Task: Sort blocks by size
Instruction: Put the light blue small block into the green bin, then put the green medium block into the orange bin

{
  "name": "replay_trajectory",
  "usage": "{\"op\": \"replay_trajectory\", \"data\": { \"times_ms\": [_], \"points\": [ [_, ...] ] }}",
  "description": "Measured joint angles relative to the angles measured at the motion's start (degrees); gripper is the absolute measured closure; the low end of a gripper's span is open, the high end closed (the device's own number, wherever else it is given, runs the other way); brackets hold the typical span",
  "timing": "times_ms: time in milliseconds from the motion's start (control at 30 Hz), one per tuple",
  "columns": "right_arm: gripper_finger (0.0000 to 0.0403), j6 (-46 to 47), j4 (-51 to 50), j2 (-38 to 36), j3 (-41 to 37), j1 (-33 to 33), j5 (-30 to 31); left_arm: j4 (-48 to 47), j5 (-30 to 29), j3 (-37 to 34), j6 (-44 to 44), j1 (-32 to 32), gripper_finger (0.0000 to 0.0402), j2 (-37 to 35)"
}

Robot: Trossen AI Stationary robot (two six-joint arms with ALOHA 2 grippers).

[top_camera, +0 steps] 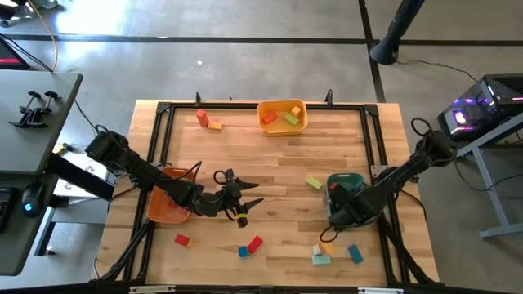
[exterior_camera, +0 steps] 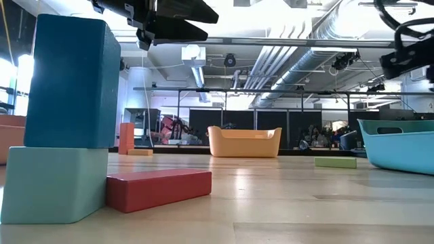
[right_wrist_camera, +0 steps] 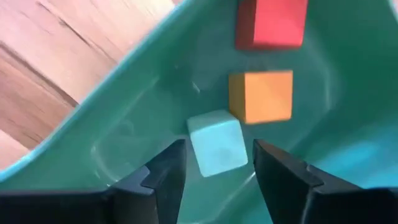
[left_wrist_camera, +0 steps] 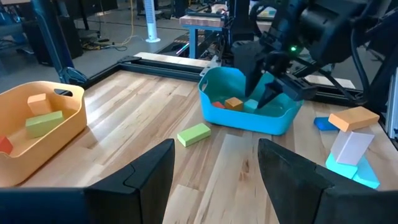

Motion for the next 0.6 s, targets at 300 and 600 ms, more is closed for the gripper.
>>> {"op": "replay_trajectory", "data": {
  "times_ms": [300, 600],
  "points": [
    [0.0219, 4.68, -1.45, -7.21, 0.0, 5.23, 11.34, 0.0, 0.0, 0.0, -2.04, -0.05, 0.0186, 0.0],
    [0.0218, 1.42, 11.93, -9.4, 0.0, 18.82, 52.5, 1.48, -0.02, 0.0, -2.31, -0.09, 0.0186, 0.0]
  ]
}}
